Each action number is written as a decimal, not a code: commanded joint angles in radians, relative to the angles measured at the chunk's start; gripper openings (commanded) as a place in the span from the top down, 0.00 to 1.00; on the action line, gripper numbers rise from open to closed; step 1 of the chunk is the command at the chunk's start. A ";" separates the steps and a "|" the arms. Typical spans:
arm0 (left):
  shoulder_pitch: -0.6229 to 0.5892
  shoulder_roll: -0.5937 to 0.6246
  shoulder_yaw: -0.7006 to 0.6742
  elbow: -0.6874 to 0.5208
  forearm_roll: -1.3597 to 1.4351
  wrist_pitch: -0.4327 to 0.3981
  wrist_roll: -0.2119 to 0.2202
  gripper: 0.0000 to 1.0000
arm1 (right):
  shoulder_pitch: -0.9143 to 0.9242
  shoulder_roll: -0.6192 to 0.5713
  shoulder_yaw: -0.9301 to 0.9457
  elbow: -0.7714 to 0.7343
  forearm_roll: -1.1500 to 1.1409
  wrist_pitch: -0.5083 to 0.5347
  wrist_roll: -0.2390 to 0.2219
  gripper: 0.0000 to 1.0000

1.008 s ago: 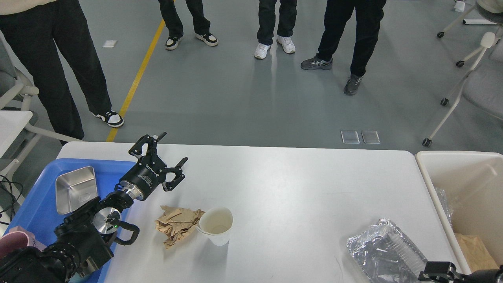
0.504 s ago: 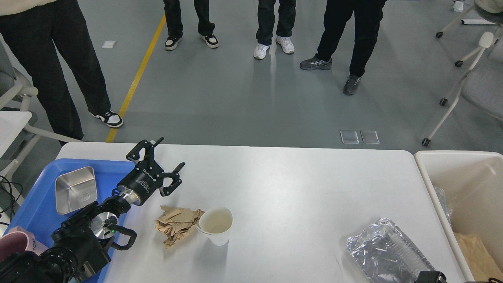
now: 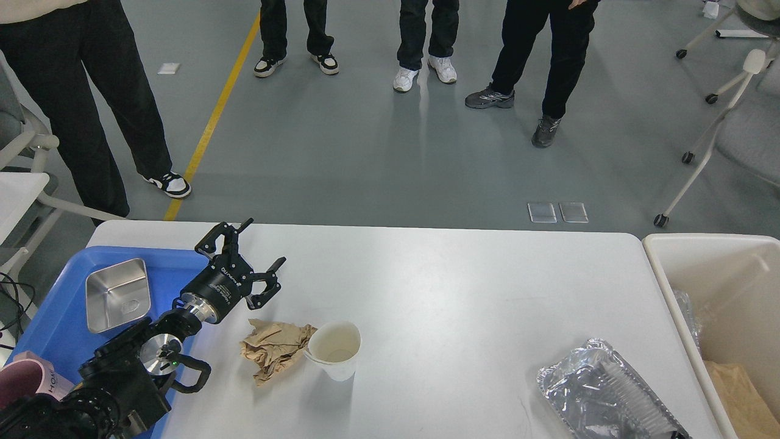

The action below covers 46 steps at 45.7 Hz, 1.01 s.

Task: Tidy desktop
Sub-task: 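Grasp the crinkled foil bag with the right gripper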

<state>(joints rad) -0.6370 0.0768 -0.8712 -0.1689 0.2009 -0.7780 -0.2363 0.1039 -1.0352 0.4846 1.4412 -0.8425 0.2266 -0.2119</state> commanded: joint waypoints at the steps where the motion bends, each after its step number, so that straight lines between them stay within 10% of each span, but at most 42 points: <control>1: 0.008 0.000 0.000 0.000 0.000 0.000 0.000 0.04 | -0.004 0.014 0.000 -0.010 0.000 -0.015 0.002 0.72; 4: 0.013 0.000 0.000 -0.001 0.000 0.000 0.000 0.04 | -0.006 0.018 0.000 -0.018 0.000 -0.016 0.005 1.00; 24: 0.022 0.024 0.000 -0.001 0.000 -0.001 -0.001 0.04 | 0.016 0.041 0.026 -0.042 0.002 -0.004 0.003 1.00; 46: 0.011 0.020 -0.002 -0.003 -0.001 -0.004 -0.003 0.04 | 0.431 -0.348 0.031 0.171 0.003 0.273 -0.087 1.00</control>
<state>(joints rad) -0.6221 0.1009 -0.8729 -0.1705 0.2008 -0.7814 -0.2378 0.4228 -1.3359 0.5174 1.5899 -0.8363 0.4170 -0.2654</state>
